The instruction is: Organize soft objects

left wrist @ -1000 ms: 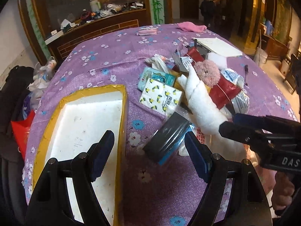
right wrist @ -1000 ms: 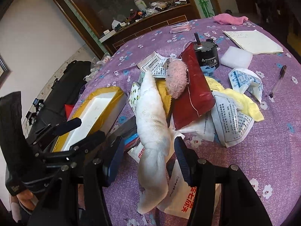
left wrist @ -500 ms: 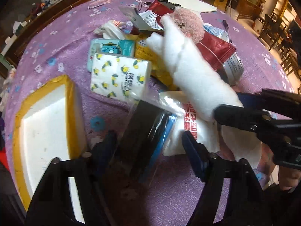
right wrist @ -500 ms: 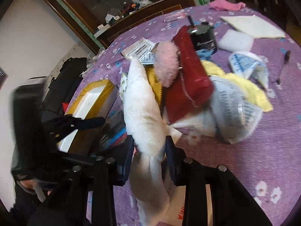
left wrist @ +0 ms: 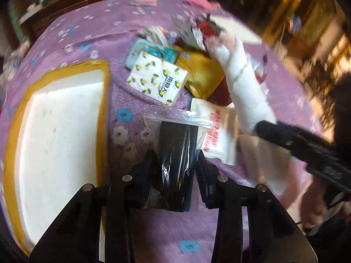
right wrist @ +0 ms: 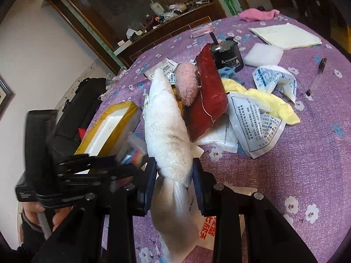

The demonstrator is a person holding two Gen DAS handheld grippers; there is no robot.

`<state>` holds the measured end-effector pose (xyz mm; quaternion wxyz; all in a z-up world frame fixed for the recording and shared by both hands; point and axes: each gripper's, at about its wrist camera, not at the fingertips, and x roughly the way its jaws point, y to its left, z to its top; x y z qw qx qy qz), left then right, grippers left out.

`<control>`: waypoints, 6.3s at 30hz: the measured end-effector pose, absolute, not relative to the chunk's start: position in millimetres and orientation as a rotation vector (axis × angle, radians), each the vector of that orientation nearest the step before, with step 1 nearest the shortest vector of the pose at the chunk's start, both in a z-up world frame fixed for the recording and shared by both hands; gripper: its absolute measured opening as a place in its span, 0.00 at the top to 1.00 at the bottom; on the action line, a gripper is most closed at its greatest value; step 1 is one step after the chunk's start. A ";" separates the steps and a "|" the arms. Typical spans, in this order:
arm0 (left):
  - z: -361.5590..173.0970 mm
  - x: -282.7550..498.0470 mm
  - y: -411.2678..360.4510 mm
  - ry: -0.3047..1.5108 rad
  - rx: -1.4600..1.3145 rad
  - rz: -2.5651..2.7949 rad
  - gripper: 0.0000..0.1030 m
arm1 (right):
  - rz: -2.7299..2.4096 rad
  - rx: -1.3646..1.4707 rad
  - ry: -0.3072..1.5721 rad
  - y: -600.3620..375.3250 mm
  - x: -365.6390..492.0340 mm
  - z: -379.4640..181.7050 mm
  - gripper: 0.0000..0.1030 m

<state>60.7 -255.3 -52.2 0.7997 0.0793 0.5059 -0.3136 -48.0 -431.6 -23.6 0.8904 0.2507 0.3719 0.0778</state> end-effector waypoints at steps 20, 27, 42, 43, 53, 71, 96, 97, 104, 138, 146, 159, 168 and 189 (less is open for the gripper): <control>-65.3 89.9 -77.0 1.028 -0.125 -0.234 0.65 | 0.336 0.420 0.931 -227.9 70.3 -28.0 0.71; -67.0 57.3 -94.5 1.058 -0.093 -0.234 0.65 | 0.324 0.190 0.982 -238.1 47.9 -22.5 0.72; -73.4 65.7 -115.0 1.011 -0.011 -0.198 0.65 | 0.326 0.113 0.927 -224.3 43.9 -26.8 0.67; -73.3 64.6 -114.8 1.008 -0.015 -0.196 0.64 | 0.334 0.118 0.922 -224.3 44.3 -26.6 0.64; -44.0 30.4 -97.6 0.821 -0.148 -0.207 0.35 | 0.476 0.283 0.724 -271.0 -3.5 4.8 0.33; -24.8 10.0 -283.5 0.915 0.098 -0.586 0.35 | 0.277 0.492 0.720 -455.3 -59.6 -16.1 0.33; -81.3 40.6 -350.4 1.025 0.203 -0.597 0.59 | -0.001 0.454 0.796 -507.2 -20.6 -48.5 0.73; -80.1 39.3 -347.5 1.022 0.181 -0.601 0.60 | -0.009 0.461 0.789 -507.4 -26.3 -47.5 0.73; -52.9 22.3 -312.7 0.977 0.051 -0.627 0.61 | 0.045 0.478 0.716 -489.2 -56.4 -22.2 0.74; -54.1 121.0 -139.1 0.960 -0.084 -0.206 0.60 | 0.311 0.129 0.907 -253.3 71.4 -24.8 0.74; -57.4 120.7 -124.7 0.960 -0.176 -0.234 0.46 | 0.336 0.192 0.907 -259.1 72.0 -28.6 0.65; -27.0 71.9 -133.0 0.801 -0.131 -0.156 0.35 | 0.331 0.204 0.811 -275.4 31.9 4.1 0.40; 2.7 17.7 -171.1 0.757 -0.093 -0.248 0.35 | 0.361 0.260 0.734 -315.4 -23.6 15.1 0.38; -12.6 44.6 -279.5 0.877 -0.030 -0.503 0.35 | 0.181 0.437 0.779 -444.8 -55.5 -27.2 0.38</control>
